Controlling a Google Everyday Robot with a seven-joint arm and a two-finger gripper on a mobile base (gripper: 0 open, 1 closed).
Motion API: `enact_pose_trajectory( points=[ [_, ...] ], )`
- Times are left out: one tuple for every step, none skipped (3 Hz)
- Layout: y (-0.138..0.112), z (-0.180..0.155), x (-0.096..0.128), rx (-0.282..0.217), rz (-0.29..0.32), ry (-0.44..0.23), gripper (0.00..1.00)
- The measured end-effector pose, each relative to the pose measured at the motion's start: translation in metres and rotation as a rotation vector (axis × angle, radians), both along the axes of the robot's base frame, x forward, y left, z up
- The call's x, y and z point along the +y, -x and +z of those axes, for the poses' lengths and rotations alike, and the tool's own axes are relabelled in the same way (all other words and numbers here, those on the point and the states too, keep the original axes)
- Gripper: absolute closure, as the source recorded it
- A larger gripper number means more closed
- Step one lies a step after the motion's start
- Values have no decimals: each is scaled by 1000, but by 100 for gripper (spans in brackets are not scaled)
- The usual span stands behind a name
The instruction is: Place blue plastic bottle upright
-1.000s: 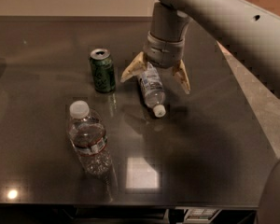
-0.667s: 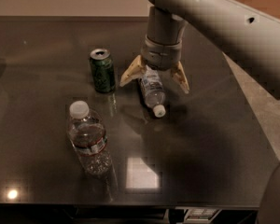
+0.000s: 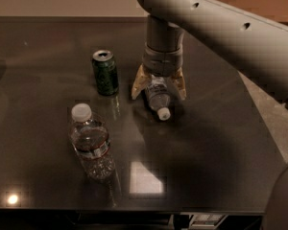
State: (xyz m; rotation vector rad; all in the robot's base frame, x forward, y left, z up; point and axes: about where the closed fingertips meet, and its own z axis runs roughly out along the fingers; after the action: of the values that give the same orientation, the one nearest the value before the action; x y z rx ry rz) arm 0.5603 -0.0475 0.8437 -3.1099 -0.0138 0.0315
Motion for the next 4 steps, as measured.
enact_pose_trajectory(
  points=[
    [-1,-2,-1,-1,3,20,45],
    [-2,-3,-1,-1,4,30,68],
    [-3,14,-1,5,-113,-30,92],
    [-1,45,0,25,-319,-146,100]
  ],
)
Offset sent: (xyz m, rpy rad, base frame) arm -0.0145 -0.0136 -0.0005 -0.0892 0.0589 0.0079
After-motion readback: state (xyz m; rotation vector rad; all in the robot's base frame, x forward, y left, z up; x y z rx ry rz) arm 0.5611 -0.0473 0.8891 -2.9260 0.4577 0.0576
